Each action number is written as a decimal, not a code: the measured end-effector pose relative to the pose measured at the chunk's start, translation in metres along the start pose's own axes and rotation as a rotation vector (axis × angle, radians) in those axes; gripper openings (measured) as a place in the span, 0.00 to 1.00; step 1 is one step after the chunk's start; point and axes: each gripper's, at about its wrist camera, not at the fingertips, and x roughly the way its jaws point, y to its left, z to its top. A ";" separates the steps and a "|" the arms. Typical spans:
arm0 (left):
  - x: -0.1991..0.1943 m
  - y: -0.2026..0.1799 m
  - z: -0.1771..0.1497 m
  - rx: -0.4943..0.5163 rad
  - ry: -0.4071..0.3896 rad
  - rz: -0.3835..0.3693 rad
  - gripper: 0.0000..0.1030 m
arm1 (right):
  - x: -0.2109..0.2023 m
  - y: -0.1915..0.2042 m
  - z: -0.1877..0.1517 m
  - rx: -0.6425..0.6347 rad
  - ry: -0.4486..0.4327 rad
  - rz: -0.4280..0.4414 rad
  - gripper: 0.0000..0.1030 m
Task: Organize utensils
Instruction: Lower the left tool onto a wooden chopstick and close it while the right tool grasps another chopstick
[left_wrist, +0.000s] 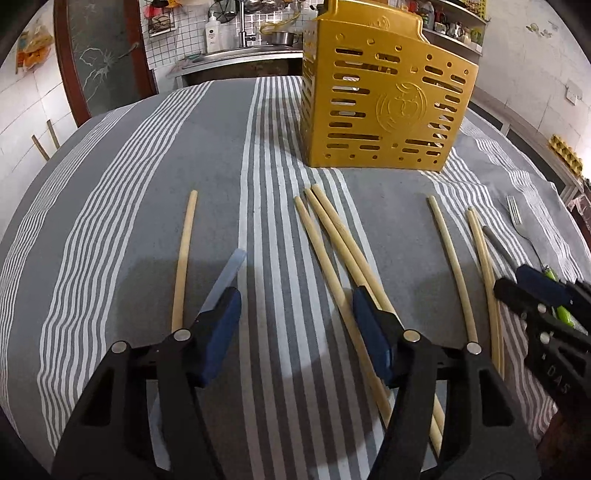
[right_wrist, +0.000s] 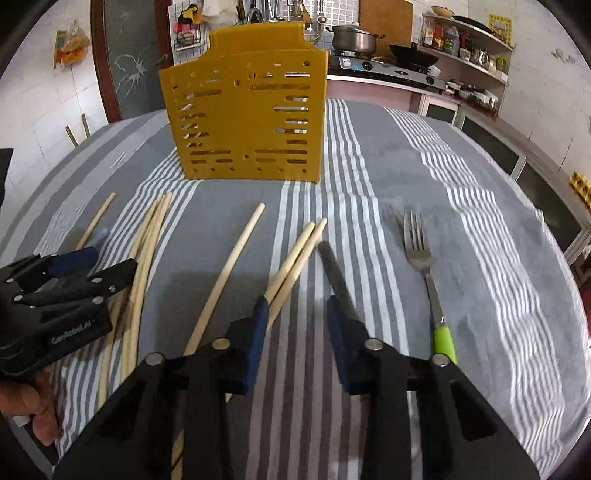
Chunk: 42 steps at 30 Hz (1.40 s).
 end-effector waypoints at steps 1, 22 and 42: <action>0.001 0.000 0.002 0.003 0.001 -0.002 0.59 | 0.002 0.000 0.002 -0.005 0.004 0.004 0.22; 0.033 0.005 0.045 0.017 0.010 -0.093 0.52 | 0.052 -0.030 0.050 0.065 0.110 0.114 0.20; 0.042 0.004 0.057 -0.068 0.084 -0.067 0.03 | 0.059 -0.024 0.055 0.047 0.151 0.111 0.15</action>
